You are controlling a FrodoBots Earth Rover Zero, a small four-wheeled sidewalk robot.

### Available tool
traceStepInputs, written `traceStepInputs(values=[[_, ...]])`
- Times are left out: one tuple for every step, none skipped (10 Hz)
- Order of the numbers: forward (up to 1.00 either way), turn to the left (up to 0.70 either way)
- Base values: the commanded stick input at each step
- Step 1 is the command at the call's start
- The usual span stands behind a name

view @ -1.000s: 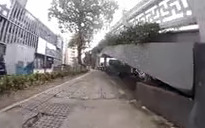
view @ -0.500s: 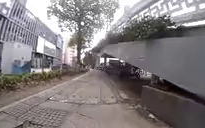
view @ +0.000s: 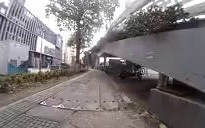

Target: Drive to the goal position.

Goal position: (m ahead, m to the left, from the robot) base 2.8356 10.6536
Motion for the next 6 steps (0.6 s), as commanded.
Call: traceStepInputs(values=[[0.0, 0.0], [0.0, 0.0], [0.0, 0.0], [0.15, 0.0], [0.4, 0.0], [0.45, 0.0]])
